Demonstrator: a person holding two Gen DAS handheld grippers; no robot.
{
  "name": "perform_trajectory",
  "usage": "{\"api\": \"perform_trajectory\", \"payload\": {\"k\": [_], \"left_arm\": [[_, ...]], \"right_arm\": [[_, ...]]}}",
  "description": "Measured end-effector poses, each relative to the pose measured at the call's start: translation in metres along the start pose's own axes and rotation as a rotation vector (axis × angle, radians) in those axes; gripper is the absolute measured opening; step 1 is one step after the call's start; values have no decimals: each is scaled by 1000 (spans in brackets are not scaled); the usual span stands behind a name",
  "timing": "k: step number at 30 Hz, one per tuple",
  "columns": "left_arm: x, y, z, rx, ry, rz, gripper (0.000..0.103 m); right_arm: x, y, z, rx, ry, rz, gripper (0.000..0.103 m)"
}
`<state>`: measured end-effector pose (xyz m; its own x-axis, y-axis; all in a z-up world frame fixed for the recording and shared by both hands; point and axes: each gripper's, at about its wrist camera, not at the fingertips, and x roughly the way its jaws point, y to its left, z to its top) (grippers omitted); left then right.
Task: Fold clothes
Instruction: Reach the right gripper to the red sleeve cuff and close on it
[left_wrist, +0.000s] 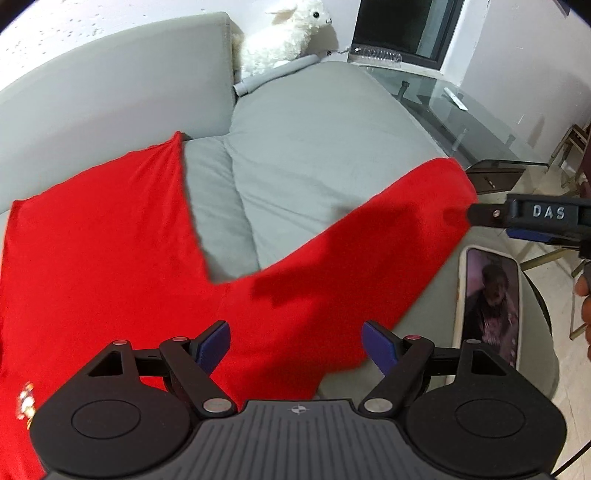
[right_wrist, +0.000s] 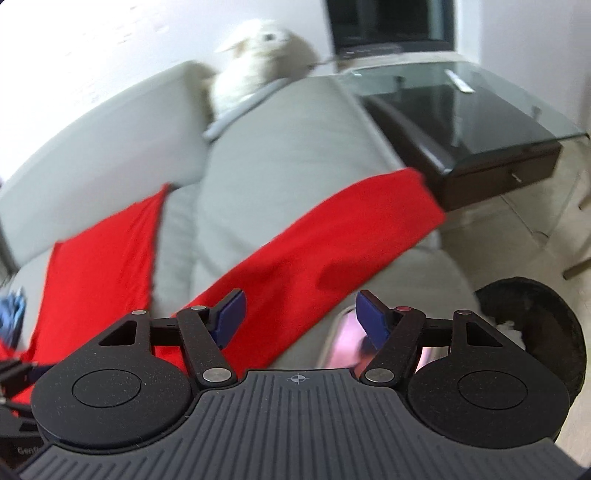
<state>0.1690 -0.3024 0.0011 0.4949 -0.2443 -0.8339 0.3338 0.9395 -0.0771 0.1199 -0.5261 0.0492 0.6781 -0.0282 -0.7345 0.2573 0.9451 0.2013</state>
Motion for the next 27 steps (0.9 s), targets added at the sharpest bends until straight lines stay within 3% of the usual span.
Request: {"api": "perform_trajectory", "payload": {"k": [9,16,24,27], "left_arm": [[43,-24,19,47,19,12,78],[61,-23,21,55,51,16,78],[64,-24,26,63,45,17,78],[63,-25,26,67,44,17,78]], "right_arm": [[48,-68,33,157,-5,-70,66],[80,-108,41,309,-23,-100,66],[127,-148,38,562,-11,-67,62],[140,-163,33,687,3,-12,62]]}}
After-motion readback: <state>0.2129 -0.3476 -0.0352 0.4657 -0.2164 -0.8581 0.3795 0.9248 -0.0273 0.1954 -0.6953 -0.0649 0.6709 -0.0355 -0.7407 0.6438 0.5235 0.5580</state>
